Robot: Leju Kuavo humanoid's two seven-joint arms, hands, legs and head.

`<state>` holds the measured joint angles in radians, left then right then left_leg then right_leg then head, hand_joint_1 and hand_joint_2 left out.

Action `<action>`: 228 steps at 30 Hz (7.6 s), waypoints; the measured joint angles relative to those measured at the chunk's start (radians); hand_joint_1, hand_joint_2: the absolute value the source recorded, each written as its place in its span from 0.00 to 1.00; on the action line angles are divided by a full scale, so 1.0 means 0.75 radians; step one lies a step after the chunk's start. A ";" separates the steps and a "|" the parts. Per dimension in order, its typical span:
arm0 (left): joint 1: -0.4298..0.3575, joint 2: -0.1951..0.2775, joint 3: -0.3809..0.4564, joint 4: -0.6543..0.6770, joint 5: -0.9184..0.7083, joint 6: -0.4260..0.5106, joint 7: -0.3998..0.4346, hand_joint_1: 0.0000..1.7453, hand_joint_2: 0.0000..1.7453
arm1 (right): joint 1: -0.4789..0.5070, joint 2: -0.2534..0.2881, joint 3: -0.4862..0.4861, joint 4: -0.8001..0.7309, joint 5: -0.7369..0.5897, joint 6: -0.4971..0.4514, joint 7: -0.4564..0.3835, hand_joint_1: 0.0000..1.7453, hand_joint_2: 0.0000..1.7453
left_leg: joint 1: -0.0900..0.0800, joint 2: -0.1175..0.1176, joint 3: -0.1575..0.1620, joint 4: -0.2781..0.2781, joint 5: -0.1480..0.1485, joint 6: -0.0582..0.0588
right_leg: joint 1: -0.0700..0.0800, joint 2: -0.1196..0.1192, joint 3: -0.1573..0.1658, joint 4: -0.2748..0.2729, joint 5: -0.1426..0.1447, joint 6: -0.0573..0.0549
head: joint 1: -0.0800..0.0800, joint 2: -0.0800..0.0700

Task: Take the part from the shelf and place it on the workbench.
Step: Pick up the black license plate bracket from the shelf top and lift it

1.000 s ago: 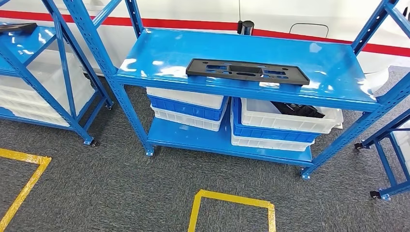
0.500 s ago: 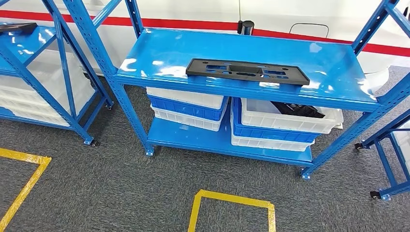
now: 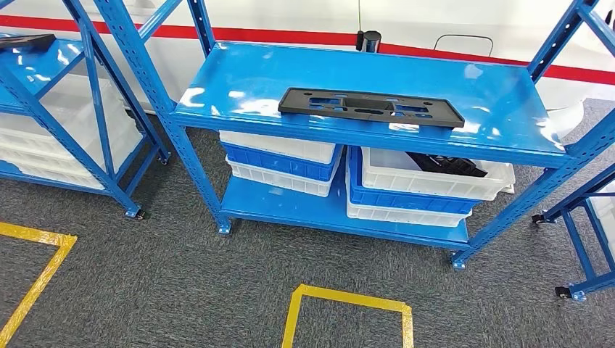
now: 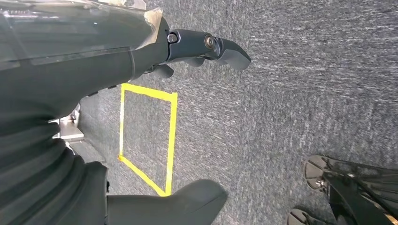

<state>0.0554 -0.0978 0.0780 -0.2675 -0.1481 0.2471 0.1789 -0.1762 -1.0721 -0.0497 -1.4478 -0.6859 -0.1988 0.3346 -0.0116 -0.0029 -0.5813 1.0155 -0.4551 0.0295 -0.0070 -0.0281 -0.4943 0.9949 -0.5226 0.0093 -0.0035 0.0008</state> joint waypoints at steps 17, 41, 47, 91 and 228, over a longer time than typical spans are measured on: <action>0.027 0.026 -0.014 -0.037 0.049 -0.082 -0.062 0.00 0.00 | 0.124 0.355 0.023 0.326 0.232 0.067 -0.112 0.00 0.50 | 0.001 0.000 0.000 0.000 0.000 0.000 | 0.000 0.000 0.000 0.000 0.000 0.000 | 0.000 0.000; 0.104 0.094 -0.071 -0.138 0.188 -0.312 -0.230 0.00 1.00 | 0.419 1.327 0.068 1.245 0.880 0.255 -0.420 0.00 1.00 | 0.006 0.000 0.001 -0.002 -0.003 -0.003 | 0.006 0.000 -0.012 0.000 -0.003 -0.002 | 0.000 0.000; 0.109 0.100 -0.072 -0.147 0.197 -0.324 -0.237 0.00 1.00 | 0.431 1.387 0.067 1.316 0.910 0.263 -0.440 0.00 1.00 | 0.006 0.000 0.001 -0.003 -0.003 -0.003 | 0.005 0.000 -0.012 0.000 -0.003 -0.002 | 0.001 0.000; -0.123 -0.167 0.370 0.064 0.073 -0.197 0.143 0.00 1.00 | 0.198 1.660 -0.507 1.653 1.641 -0.223 -0.563 0.00 1.00 | 0.005 0.000 0.002 -0.002 -0.002 -0.003 | 0.005 0.000 -0.010 0.000 -0.002 -0.002 | 0.000 0.000; -0.142 -0.148 0.301 0.101 -0.127 -0.318 -0.313 0.00 0.00 | -0.041 1.488 0.592 0.098 2.669 -0.555 -0.468 0.00 1.00 | 0.012 -0.020 0.030 -0.021 -0.030 -0.012 | -0.012 0.038 -0.126 0.015 0.102 0.003 | -0.001 0.000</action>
<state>-0.0510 -0.2090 0.3037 -0.1919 -0.2434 0.0086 -0.0557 -0.2069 0.0438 0.3945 -1.3742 1.3156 -0.6149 -0.0165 -0.0026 -0.0182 -0.5586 0.9997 -0.4777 0.0205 -0.0158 0.0004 -0.5891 1.0060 -0.4459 0.0115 -0.0041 0.0008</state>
